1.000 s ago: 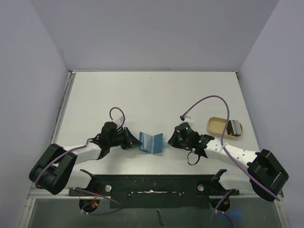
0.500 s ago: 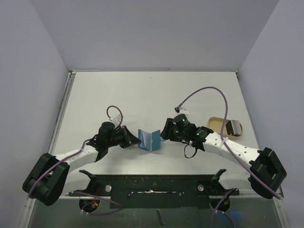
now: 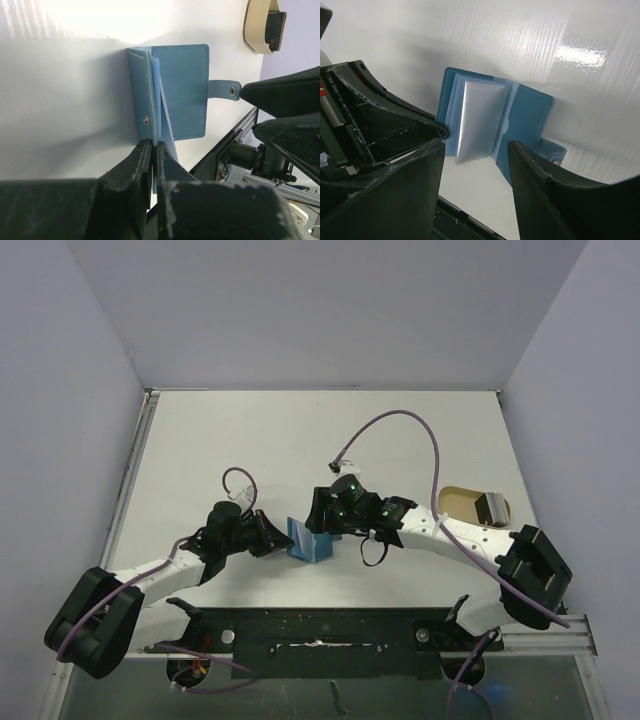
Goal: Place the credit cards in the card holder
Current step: Open the card holder at the center of the board.
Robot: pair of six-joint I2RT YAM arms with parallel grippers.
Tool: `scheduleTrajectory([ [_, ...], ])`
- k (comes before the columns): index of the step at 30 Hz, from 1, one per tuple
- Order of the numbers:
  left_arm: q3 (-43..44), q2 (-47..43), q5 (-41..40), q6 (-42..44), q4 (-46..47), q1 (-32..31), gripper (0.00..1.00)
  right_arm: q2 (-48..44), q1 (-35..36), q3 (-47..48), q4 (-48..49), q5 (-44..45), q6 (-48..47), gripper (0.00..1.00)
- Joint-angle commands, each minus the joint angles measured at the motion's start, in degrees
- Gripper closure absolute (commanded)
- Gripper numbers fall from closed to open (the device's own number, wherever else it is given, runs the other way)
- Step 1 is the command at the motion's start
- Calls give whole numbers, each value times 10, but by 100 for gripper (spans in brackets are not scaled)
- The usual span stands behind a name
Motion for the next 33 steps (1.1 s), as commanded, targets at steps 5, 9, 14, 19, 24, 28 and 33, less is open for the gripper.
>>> scheduleTrajectory([
  [5,-12,-10,-6,10,26,-3,100,70,1,28,79,-69,-20,45],
  [9,-13,-7,-6,10,27,-4,100,107,1,33,92,-91,-18,43],
  [14,-11,-4,-5,13,23,-4,100,135,-1,40,98,-99,-18,38],
  [19,-9,-1,1,14,23,-4,100,155,-4,46,103,-108,-18,36],
  [24,-13,-8,1,12,23,-4,100,171,-5,47,96,-100,-16,36],
  [28,-13,-13,0,13,21,-4,100,175,-7,41,85,-84,-18,38],
  [33,-11,-14,2,15,19,-5,100,173,-15,32,86,-77,-17,42],
])
